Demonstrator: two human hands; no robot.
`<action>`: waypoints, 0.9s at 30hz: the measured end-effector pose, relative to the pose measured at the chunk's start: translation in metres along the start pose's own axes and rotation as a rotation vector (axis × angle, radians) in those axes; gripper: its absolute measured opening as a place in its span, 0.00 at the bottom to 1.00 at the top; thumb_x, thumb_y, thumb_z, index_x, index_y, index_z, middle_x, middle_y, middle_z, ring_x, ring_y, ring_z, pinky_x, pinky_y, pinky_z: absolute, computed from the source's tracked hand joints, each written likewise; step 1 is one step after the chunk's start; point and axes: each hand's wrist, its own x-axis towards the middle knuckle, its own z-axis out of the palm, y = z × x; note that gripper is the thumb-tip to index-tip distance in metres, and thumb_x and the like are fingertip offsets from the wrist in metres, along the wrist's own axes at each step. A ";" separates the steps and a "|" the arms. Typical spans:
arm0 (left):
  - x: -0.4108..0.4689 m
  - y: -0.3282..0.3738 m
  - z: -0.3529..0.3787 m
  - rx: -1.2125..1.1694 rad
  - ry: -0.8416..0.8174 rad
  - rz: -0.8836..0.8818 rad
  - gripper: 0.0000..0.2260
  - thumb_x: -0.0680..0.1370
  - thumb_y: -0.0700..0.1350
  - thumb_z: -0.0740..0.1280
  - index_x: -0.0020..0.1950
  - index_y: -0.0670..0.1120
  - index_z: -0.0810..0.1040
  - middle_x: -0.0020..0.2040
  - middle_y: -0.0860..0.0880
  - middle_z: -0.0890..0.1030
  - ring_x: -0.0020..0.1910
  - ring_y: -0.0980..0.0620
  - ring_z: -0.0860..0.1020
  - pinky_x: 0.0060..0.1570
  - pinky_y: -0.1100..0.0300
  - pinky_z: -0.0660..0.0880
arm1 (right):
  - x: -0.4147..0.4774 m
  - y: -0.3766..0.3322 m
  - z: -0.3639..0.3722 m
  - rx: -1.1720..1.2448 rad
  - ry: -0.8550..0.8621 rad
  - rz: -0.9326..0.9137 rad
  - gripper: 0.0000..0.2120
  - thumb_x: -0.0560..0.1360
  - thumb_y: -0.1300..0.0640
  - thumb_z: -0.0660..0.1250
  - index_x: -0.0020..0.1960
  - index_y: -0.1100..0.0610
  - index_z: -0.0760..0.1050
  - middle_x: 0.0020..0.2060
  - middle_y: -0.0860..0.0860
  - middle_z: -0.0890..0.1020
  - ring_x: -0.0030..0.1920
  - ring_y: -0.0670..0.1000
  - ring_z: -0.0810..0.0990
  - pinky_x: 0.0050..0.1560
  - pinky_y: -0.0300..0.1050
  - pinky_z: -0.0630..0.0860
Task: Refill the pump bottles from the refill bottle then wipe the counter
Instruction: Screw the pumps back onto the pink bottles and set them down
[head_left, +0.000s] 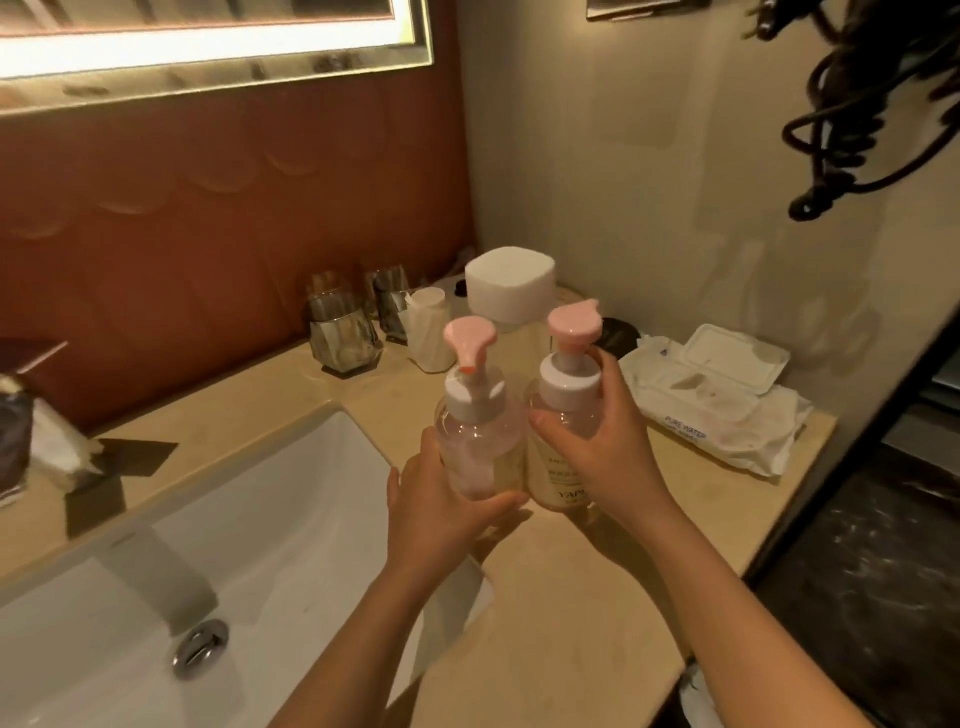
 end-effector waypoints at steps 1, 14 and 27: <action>0.004 0.003 -0.003 0.023 -0.006 -0.029 0.40 0.55 0.71 0.70 0.62 0.68 0.57 0.58 0.62 0.74 0.62 0.52 0.74 0.65 0.40 0.67 | 0.004 -0.003 0.000 -0.004 -0.018 0.022 0.34 0.69 0.53 0.73 0.68 0.40 0.59 0.63 0.41 0.71 0.61 0.39 0.70 0.53 0.35 0.69; 0.001 0.037 -0.040 -0.014 -0.337 -0.366 0.58 0.53 0.67 0.77 0.75 0.59 0.49 0.71 0.55 0.67 0.69 0.47 0.67 0.66 0.42 0.67 | 0.003 -0.023 -0.004 0.031 -0.082 0.235 0.33 0.70 0.53 0.73 0.68 0.40 0.59 0.65 0.45 0.69 0.63 0.42 0.70 0.57 0.40 0.71; 0.004 0.089 -0.052 -0.327 -0.066 -0.239 0.19 0.74 0.44 0.71 0.61 0.56 0.68 0.55 0.60 0.73 0.47 0.72 0.71 0.40 0.80 0.67 | -0.012 -0.032 0.001 0.020 0.024 0.268 0.28 0.63 0.49 0.77 0.53 0.30 0.65 0.58 0.43 0.75 0.58 0.47 0.75 0.54 0.50 0.74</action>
